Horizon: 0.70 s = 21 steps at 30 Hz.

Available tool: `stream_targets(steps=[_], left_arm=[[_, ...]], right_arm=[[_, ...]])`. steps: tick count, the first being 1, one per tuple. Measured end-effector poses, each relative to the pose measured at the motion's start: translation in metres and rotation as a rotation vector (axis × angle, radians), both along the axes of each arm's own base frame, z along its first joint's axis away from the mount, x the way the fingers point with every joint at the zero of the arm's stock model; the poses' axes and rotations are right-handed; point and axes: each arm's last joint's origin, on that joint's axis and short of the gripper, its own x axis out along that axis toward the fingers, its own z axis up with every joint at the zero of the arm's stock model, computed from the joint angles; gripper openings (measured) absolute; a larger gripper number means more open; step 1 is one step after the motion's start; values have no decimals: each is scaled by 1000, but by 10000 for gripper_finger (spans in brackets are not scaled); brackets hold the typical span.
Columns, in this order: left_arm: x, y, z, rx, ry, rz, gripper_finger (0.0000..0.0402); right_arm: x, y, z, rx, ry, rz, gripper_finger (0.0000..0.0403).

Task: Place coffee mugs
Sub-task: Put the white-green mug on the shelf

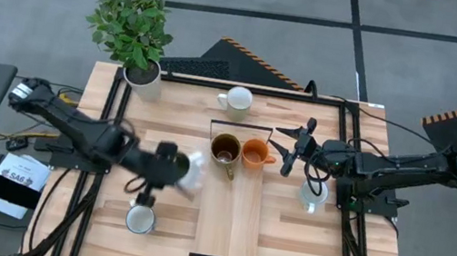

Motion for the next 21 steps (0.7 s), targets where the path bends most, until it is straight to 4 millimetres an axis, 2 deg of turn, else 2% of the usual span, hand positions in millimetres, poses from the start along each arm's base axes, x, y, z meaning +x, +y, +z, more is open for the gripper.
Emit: stream_targets(steps=[4, 8, 16, 21], left_arm=[[2, -27, -2, 55, -61, -162, 9], [17, -37, -12, 129, -89, -331, 9], [58, -30, -34, 359, -46, -509, 9], [80, -29, -48, 427, 33, -617, 9]], right_arm=[[0, 0, 0, 0, 0, 0, 221], [0, 0, 0, 0, -2, 0, 221], [0, 0, 0, 1, 3, 0, 221], [0, 0, -1, 1, 5, 0, 221]])
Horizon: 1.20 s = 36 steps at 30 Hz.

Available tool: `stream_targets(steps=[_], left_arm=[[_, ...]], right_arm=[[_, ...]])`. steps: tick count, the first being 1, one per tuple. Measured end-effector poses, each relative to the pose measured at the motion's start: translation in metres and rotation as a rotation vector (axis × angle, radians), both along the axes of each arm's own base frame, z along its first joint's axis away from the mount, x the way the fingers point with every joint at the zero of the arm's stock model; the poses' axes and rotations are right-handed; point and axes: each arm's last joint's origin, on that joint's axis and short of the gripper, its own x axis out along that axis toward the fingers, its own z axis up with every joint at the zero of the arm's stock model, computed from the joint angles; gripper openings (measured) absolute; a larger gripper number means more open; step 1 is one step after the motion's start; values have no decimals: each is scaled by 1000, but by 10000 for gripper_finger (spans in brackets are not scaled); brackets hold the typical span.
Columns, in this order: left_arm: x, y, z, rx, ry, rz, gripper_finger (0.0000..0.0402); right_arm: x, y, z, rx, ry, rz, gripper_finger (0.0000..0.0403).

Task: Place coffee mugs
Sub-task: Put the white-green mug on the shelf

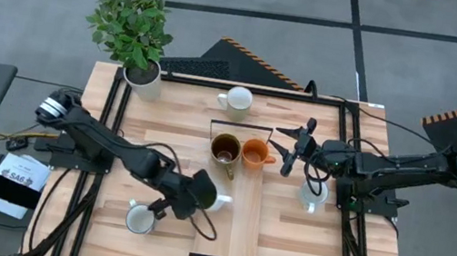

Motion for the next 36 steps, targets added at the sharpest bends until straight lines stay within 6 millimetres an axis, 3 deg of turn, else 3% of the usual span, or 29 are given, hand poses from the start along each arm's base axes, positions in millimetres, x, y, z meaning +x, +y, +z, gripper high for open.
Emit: stream_targets(steps=[10, 17, 36], left_arm=[[27, 11, -8, 48, 67, -42, 9], [30, 23, -9, 36, 87, 14, 15], [34, 25, -6, 104, 16, 42, 78]], right_arm=[[0, 0, 0, 0, 2, 0, 221], [0, 0, 0, 0, 3, 0, 221], [0, 0, 0, 0, 3, 0, 221]])
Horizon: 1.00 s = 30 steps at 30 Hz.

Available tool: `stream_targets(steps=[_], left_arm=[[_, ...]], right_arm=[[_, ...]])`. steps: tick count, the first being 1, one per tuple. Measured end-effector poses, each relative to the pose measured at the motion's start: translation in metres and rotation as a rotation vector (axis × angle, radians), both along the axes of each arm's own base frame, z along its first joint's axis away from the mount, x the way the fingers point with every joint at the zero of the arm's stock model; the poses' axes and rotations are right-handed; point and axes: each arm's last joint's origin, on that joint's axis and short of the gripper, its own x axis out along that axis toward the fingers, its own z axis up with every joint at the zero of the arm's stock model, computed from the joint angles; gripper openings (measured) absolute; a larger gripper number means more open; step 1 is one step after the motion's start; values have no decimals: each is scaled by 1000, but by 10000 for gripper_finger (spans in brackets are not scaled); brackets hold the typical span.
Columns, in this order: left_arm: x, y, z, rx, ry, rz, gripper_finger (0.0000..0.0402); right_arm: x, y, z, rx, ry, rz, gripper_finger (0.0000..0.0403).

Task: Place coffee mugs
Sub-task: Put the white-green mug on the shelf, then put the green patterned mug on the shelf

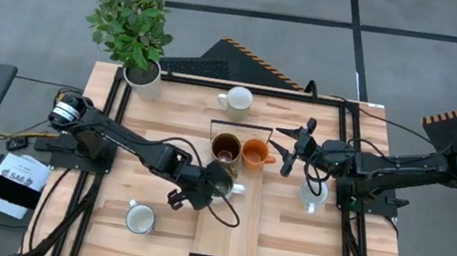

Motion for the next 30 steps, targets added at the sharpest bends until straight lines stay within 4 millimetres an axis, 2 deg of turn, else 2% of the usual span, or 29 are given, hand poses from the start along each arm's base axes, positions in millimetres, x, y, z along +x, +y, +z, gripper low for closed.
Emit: stream_targets(steps=[10, 14, 18, 23, 27, 30], left_arm=[[-3, 0, 3, 50, 19, 113, 149], [-9, -4, 25, 130, 43, 234, 155], [-16, -4, 49, 57, 56, 370, 155], [-40, 3, 64, -128, 8, 457, 155], [-70, 13, 61, -228, -153, 476, 155], [-97, 21, 51, -324, -323, 464, 155]], right_arm=[[0, 0, 0, 0, 0, 0, 221], [0, 0, 0, 0, 0, 0, 221], [0, 0, 0, 0, 0, 0, 221], [0, 0, 0, 4, -2, 0, 221], [0, 0, 0, 9, 1, -1, 221], [0, 0, 0, 9, 1, -1, 221]])
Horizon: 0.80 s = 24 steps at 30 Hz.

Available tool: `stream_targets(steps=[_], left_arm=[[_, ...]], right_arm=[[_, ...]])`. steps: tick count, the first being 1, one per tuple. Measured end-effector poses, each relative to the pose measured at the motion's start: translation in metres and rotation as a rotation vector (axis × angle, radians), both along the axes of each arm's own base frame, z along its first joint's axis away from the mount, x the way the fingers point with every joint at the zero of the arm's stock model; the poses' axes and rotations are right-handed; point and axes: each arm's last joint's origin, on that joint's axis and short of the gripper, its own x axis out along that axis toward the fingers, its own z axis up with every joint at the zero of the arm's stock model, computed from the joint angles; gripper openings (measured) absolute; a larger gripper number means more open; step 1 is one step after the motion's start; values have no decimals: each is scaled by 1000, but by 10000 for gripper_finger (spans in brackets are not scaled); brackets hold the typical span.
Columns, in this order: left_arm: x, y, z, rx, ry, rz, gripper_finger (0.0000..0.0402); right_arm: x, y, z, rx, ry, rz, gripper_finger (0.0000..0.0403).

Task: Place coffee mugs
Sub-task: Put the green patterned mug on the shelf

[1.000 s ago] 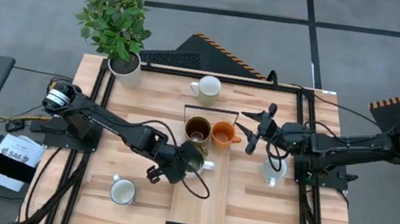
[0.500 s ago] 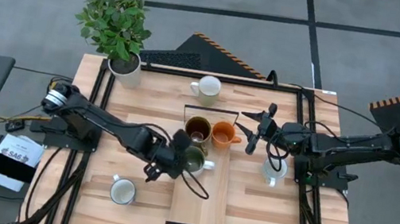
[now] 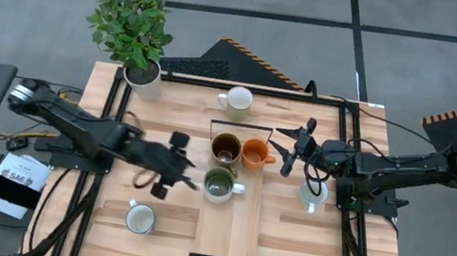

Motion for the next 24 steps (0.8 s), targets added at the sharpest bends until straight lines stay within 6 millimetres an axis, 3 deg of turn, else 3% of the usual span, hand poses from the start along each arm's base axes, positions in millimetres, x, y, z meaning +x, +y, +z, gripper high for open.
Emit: stream_targets(steps=[9, 16, 24], left_arm=[[-74, 28, -32, -40, -676, 115, 155], [-106, 40, -40, -102, -789, 139, 155], [-113, 41, -39, -130, -789, 136, 155]], right_arm=[[0, 0, 1, 0, -7, 0, 221], [0, 0, 1, 0, -8, 0, 221], [0, 0, 1, 57, -39, -16, 221]])
